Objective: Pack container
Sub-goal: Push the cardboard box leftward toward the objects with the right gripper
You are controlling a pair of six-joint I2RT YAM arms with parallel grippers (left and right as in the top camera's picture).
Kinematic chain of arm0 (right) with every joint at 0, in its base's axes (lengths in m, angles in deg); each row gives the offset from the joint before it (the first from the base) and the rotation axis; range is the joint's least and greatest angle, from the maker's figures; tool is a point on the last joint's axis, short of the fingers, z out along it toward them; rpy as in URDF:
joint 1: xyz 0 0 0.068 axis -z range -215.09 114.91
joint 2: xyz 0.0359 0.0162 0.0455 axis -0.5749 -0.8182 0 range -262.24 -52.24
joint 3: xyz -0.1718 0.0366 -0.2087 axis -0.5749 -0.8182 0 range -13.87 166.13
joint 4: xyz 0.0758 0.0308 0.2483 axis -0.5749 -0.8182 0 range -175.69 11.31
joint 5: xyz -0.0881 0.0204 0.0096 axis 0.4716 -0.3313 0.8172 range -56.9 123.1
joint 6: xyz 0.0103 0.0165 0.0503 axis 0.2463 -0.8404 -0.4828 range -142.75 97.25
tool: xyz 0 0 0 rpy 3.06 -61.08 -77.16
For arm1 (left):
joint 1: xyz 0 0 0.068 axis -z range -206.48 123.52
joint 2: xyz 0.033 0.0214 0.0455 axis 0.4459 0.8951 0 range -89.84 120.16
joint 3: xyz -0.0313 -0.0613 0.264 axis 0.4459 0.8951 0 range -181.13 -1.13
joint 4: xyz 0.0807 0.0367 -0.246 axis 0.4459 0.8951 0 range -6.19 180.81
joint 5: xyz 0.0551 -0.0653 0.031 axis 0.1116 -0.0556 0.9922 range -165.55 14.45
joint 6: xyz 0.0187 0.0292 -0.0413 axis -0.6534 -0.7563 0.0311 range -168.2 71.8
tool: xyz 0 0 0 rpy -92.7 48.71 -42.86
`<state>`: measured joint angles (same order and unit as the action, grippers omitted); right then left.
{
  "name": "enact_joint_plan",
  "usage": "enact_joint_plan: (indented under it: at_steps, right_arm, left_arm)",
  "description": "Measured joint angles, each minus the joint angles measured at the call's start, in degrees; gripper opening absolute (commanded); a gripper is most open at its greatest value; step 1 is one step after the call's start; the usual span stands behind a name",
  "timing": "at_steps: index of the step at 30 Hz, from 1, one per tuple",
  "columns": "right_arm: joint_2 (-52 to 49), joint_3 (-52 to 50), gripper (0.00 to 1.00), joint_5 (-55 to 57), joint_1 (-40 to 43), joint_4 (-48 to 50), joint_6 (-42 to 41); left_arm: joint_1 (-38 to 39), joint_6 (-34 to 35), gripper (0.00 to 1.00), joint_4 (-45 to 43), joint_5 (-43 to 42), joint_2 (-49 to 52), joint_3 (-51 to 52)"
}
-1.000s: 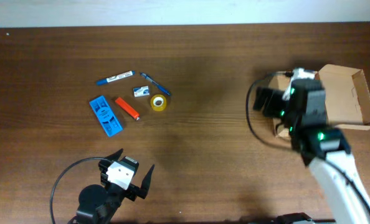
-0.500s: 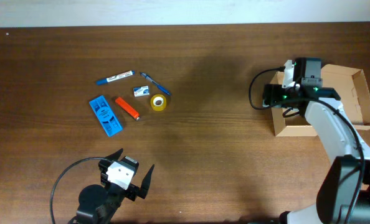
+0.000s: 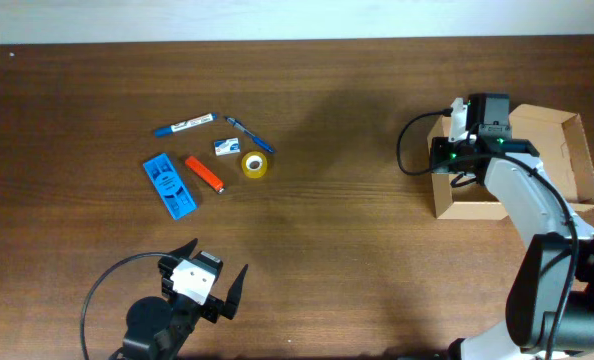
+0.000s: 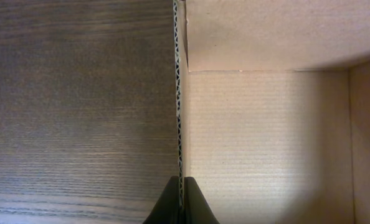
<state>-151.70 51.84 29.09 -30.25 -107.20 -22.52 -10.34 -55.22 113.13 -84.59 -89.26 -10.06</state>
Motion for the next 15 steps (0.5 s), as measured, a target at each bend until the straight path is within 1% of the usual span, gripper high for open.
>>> enact_joint_plan:
  at_steps: [4, 8, 11, 15]
  right_arm:
    - [-0.09, 4.94, 0.04, -0.04, -0.74, -4.83, 0.55]
    - [-0.13, 13.90, 0.04, -0.33, -8.96, -7.26, 6.16]
    - [-0.13, 17.20, 0.04, -0.63, -15.39, -7.28, 13.05]
    - [-0.13, 17.59, 0.04, -1.07, -21.97, -11.58, 29.11]
  left_arm:
    - [0.00, -0.02, 1.00, -0.02, 0.00, 0.00, 0.00]
    - [0.00, 0.00, 1.00, 0.00, 0.00, 0.00, 0.00]
    - [0.00, 0.00, 0.99, 0.00, 0.00, 0.00, 0.00]
    - [0.00, -0.02, 1.00, 0.00, 0.00, 0.00, 0.00]
